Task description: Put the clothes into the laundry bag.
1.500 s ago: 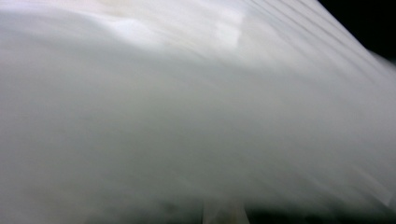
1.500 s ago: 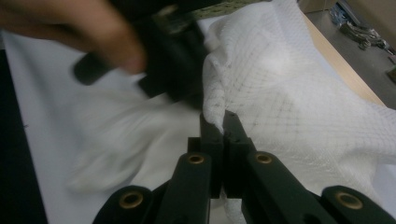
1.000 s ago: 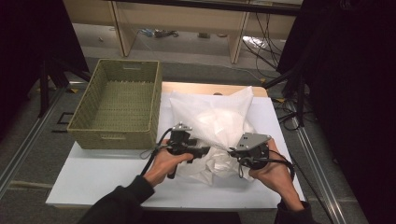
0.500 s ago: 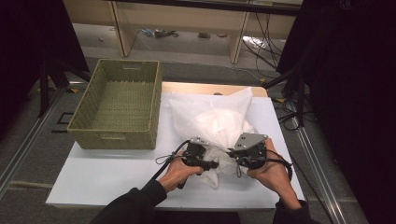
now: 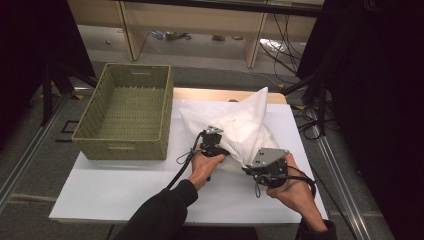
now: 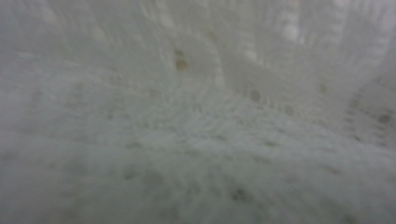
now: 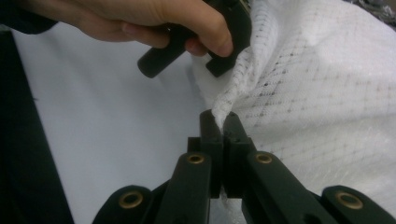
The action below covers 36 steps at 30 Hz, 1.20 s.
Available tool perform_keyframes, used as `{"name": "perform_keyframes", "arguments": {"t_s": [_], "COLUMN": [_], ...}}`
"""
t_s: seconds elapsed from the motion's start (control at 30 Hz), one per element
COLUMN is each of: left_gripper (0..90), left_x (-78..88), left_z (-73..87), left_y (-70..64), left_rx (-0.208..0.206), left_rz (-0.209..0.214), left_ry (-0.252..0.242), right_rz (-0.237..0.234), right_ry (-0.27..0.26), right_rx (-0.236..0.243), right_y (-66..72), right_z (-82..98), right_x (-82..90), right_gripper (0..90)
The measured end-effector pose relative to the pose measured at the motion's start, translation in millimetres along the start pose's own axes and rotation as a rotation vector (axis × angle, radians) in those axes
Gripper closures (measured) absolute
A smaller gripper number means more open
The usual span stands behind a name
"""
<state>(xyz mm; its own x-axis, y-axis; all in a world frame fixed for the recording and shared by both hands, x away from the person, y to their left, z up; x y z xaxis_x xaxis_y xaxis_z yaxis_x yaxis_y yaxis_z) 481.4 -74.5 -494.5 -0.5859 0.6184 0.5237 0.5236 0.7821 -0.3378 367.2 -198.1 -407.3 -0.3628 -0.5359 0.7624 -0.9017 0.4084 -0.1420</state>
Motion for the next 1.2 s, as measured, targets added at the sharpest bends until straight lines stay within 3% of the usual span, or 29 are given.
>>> {"name": "perform_keyframes", "arguments": {"t_s": [0.13,0.2,0.33,0.37,0.4,0.5,0.57,0.63,0.7,0.73,0.77,0.83,0.93,0.97,1.03,1.07,1.1,1.13,1.2], "left_gripper": [47.2,34.3,21.5,18.9,17.7,17.2,18.8,19.7,39.1,45.7,60.4,78.8,83.6,84.0,84.5,84.7,84.9,85.0,84.6], "left_x": [26.0,44.5,73.7,77.4,78.4,67.6,55.5,41.0,30.2,27.2,26.4,27.5,30.6,30.5,26.8,23.2,18.1,14.8,3.1], "left_z": [7.6,11.4,24.0,28.1,31.6,36.3,37.3,36.9,37.7,37.4,36.6,31.8,24.7,22.1,15.1,11.3,5.7,1.9,-6.6], "left_y": [2.4,6.3,20.8,25.7,30.9,41.3,43.0,42.8,39.3,36.1,32.1,23.0,1.0,-5.2,-8.9,-6.4,0.1,5.6,27.1], "left_rx": [-0.026,-0.054,-0.14,-0.16,-0.179,-0.176,-0.178,-0.129,-0.106,-0.109,-0.13,-0.179,-0.182,-0.203,-0.229,-0.201,-0.137,-0.099,-0.045], "left_rz": [0.036,0.02,-0.03,-0.04,-0.056,-0.07,-0.047,-0.018,0.035,0.055,0.071,0.064,0.092,0.093,0.059,0.034,0.013,-0.003,-0.075], "left_ry": [0.081,0.079,0.124,0.134,0.144,0.145,0.125,0.102,0.096,0.091,0.087,0.04,0.008,0.006,0.001,-0.007,-0.016,-0.024,-0.04], "right_rz": [-0.001,0.001,-0.007,-0.009,-0.008,-0.012,-0.007,-0.003,-0.012,-0.01,-0.003,-0.016,-0.009,-0.002,0.001,-0.003,-0.009,-0.022,-0.023], "right_ry": [0.002,-0.009,-0.008,-0.002,-0.001,0.0,0.004,0.001,0.004,0.002,0.006,0.004,0.002,0.002,-0.009,-0.009,-0.013,-0.015,-0.006], "right_rx": [-0.013,-0.045,-0.027,-0.049,-0.05,-0.029,-0.029,-0.03,-0.028,-0.039,-0.013,-0.033,-0.032,-0.028,-0.019,-0.007,-0.01,-0.013,-0.003], "right_y": [-7.2,-7.6,-7.6,-6.0,-5.6,-4.8,-4.8,-5.0,-5.0,-5.1,-7.5,-5.5,-8.7,-9.1,-7.5,-7.3,-5.8,-3.7,-2.4], "right_z": [6.5,6.7,6.7,6.6,5.8,3.4,2.6,2.7,4.0,4.4,4.7,5.0,4.0,1.7,-2.8,-3.6,-4.2,-4.5,-4.1], "right_x": [-3.1,-3.1,-6.1,-6.2,-6.8,-8.9,-9.8,-12.2,-14.2,-15.0,-15.9,-16.3,-13.4,-11.1,-7.4,-5.3,-3.7,-1.8,-1.9], "right_gripper": [90.0,90.0,89.8,89.8,89.7,89.4,89.3,89.0,88.8,88.9,88.9,89.3,90.0,90.0,90.0,90.0,90.0,90.0,90.0]}}
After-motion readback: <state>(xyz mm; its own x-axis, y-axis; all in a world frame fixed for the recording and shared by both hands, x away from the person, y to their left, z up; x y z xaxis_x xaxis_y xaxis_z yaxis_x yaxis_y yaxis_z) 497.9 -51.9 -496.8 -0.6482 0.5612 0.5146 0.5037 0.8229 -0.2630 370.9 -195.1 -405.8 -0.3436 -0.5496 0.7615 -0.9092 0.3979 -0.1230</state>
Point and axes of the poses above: each handheld gripper's, and its own axes: x roughly backward along the jaws, z roughly out of its underside, y roughly to its left, the point moved 5 cm from there along -x, roughly forward along the jaws, and after that the axes turned 8 degrees about -z, right-handed, at the moved point
